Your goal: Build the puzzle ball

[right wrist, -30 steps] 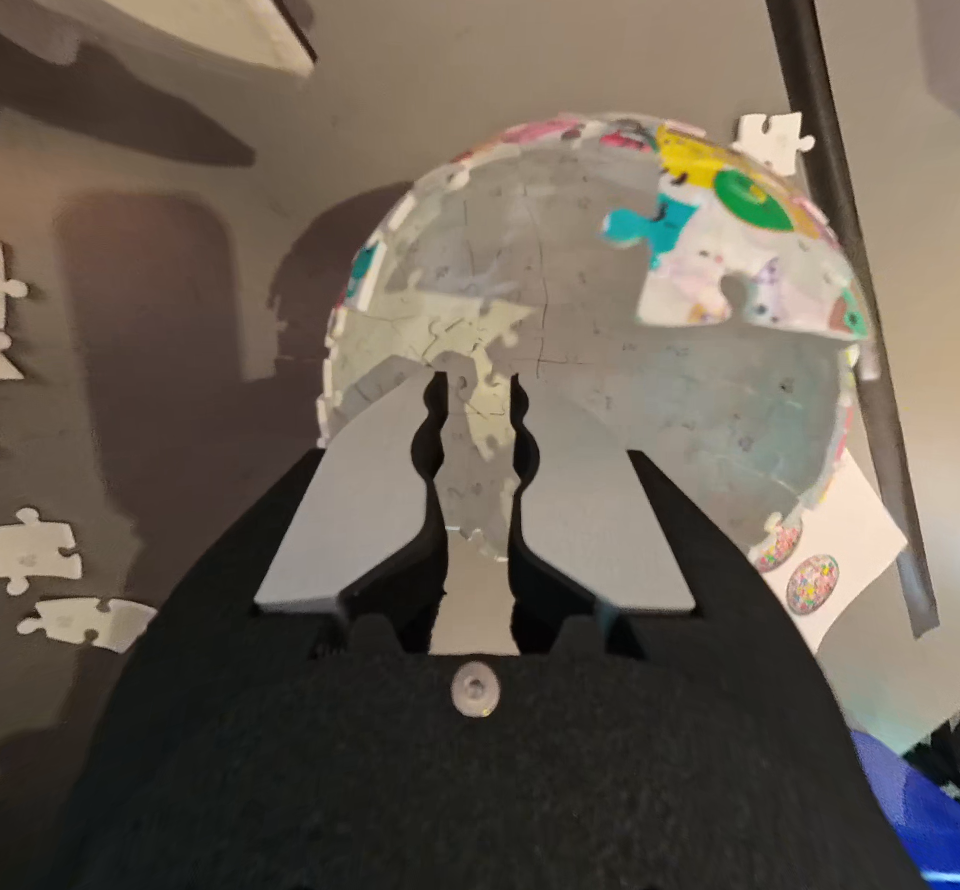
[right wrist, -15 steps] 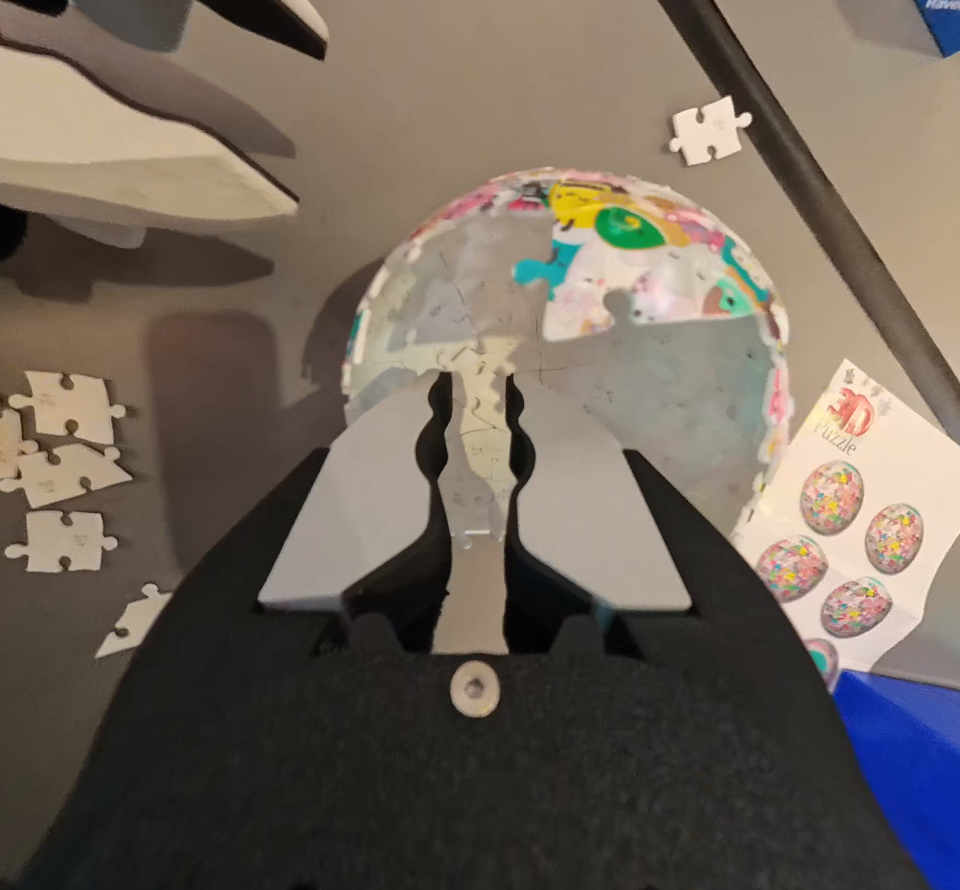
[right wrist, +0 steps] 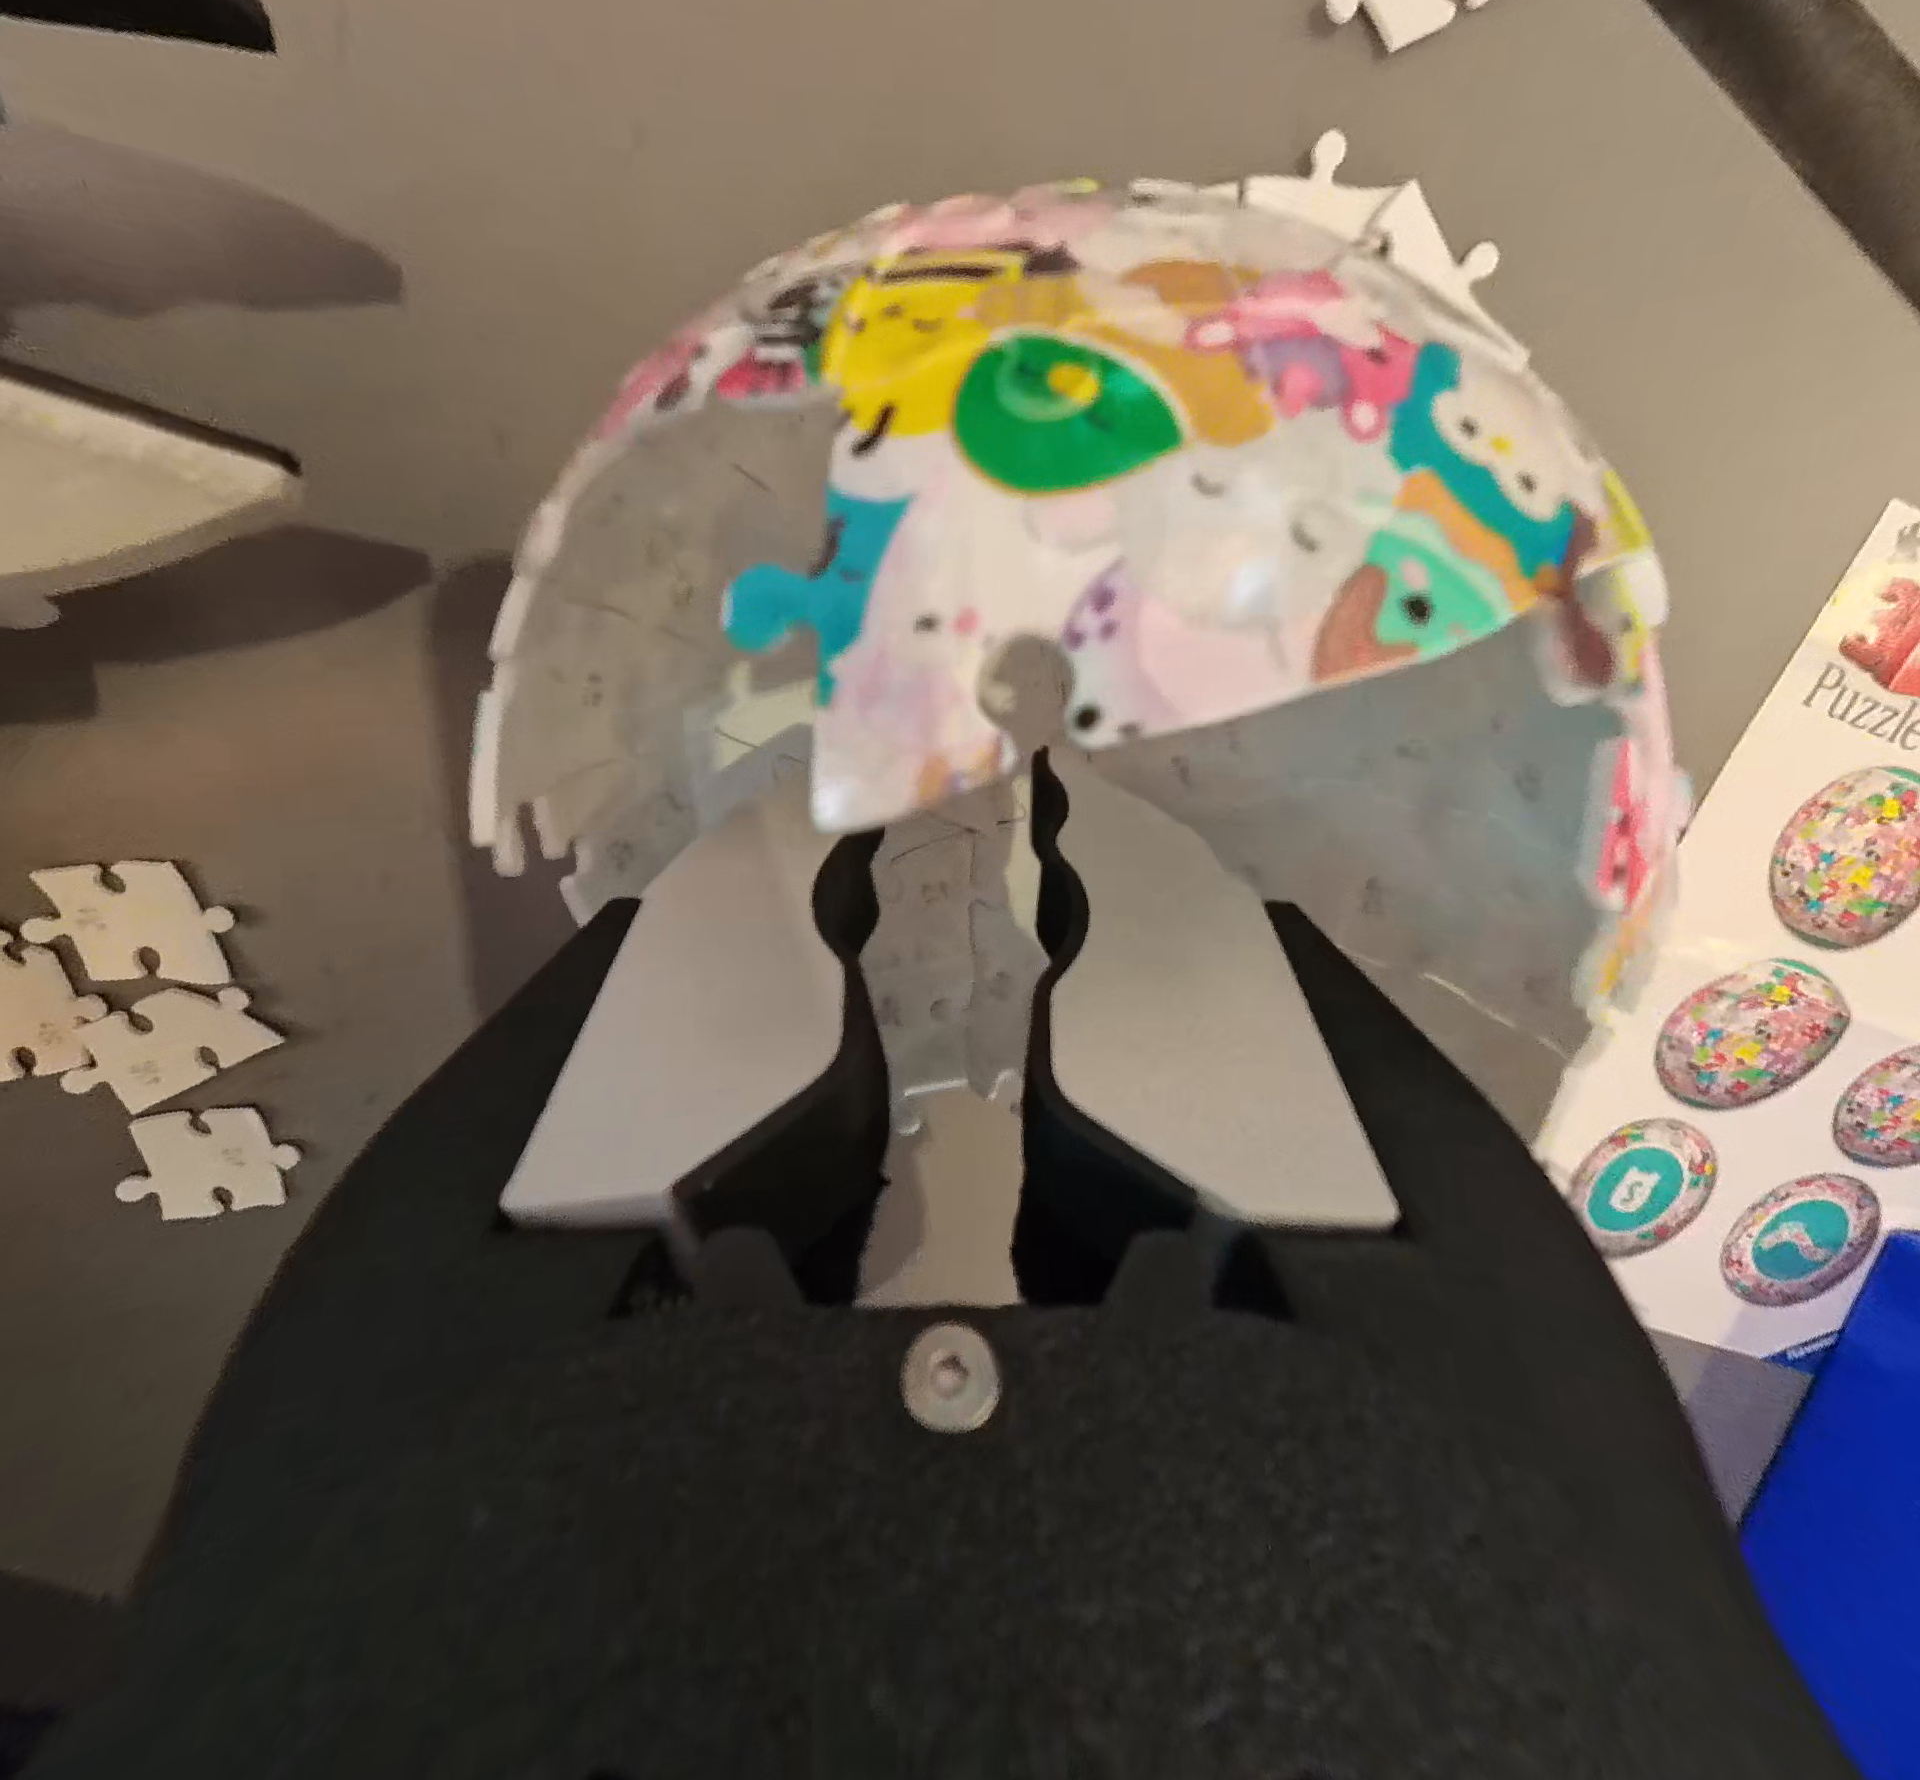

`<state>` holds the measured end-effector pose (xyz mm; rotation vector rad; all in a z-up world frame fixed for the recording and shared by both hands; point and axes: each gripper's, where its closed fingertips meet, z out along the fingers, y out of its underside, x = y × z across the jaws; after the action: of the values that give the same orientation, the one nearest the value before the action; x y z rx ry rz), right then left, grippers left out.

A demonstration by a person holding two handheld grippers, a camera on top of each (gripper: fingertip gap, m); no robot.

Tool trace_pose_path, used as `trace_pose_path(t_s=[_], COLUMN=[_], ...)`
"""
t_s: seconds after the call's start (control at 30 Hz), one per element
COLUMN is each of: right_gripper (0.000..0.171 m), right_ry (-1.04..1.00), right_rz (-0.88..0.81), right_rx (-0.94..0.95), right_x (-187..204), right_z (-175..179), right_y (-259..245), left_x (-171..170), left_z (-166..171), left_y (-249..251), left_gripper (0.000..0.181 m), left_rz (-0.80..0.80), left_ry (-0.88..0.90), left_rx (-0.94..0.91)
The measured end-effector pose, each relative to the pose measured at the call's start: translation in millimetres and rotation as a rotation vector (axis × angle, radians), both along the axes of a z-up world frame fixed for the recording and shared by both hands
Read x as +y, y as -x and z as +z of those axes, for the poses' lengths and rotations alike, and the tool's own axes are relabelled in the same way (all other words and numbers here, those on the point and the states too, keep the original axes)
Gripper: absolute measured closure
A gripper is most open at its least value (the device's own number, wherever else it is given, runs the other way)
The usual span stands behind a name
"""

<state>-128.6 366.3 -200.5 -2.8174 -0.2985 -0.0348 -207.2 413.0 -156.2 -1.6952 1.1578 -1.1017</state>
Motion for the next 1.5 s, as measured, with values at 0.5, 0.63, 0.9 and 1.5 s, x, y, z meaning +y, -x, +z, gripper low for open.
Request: trace_pose_path(t_s=[0.5, 0.63, 0.9, 1.5], right_gripper=[0.145, 0.123, 0.137, 0.171], right_ry=[-0.204, -0.326, -0.646, -0.648], right_rz=[0.166, 0.264, 0.318, 0.275], right_rx=[0.067, 0.192, 0.234, 0.143], right_x=[-23.2, -57.5, -72.9, -49.3], right_z=[49.1, 66.0, 47.4, 16.2], right_y=[11.5, -1.3, 6.4, 4.8], left_x=[-8.2, -25.6, -85.4, -76.1], left_z=[8.9, 22.7, 32.1, -17.4], left_y=[-2.5, -8.2, -24.4, -39.1], left_gripper=[0.137, 0.136, 0.181, 0.181], left_rz=[-0.03, -0.064, 0.02, 0.198], left_ry=[-0.019, 0.01, -0.158, -0.177], left_rx=[-0.043, -0.099, 0.042, 0.344])
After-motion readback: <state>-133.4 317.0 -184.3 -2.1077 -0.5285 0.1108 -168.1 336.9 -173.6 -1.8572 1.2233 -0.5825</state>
